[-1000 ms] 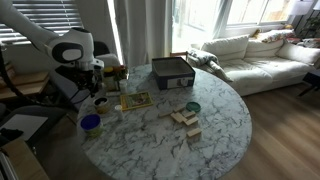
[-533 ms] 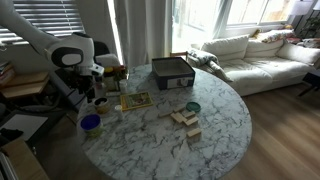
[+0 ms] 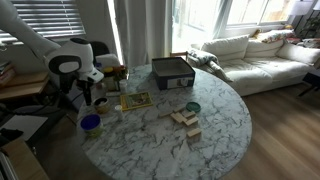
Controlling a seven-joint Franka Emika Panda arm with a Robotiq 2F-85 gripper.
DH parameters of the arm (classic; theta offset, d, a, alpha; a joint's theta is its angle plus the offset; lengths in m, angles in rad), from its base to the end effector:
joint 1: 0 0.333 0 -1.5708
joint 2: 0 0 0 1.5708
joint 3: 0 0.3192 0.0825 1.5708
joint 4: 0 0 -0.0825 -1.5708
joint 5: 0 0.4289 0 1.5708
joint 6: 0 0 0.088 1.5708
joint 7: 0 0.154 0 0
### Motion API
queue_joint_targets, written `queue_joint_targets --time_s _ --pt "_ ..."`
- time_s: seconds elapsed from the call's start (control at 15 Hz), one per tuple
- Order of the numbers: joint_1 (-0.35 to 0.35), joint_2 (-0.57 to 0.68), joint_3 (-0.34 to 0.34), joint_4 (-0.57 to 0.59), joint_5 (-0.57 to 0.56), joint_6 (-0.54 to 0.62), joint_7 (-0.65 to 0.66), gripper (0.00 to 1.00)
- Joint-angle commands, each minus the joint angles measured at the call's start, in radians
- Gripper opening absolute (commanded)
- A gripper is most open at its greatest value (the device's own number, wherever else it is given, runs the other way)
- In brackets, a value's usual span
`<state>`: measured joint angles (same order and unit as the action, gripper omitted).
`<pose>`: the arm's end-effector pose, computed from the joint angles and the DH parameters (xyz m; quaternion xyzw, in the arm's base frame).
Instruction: Put the scoop in the orange can then put the can in the clear box
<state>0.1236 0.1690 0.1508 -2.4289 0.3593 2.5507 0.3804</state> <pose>0.4880 0.1456 0.1530 -0.9728 0.2032 0.0577 0.0951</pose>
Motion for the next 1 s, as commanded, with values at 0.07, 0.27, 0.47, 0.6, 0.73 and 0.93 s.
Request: queue_joint_targets --time_s 0.07,0.27,0.47,0.6,0.73,0.93 --pt "0.031 0.031 -0.008 -0.027 0.014 0.105 0.11 0.91" --pt "0.043 0.047 -0.008 -0.029 0.013 0.135 0.148 0.58" --pt "0.05 0.051 -0.009 -0.03 0.013 0.149 0.176 0.35" --pt "0.054 0.054 -0.009 -0.029 0.01 0.153 0.184 0.34" --pt "0.054 0.054 -0.006 -0.026 0.013 0.148 0.183 0.59" --pt "0.058 0.054 -0.006 -0.025 0.009 0.147 0.186 0.73"
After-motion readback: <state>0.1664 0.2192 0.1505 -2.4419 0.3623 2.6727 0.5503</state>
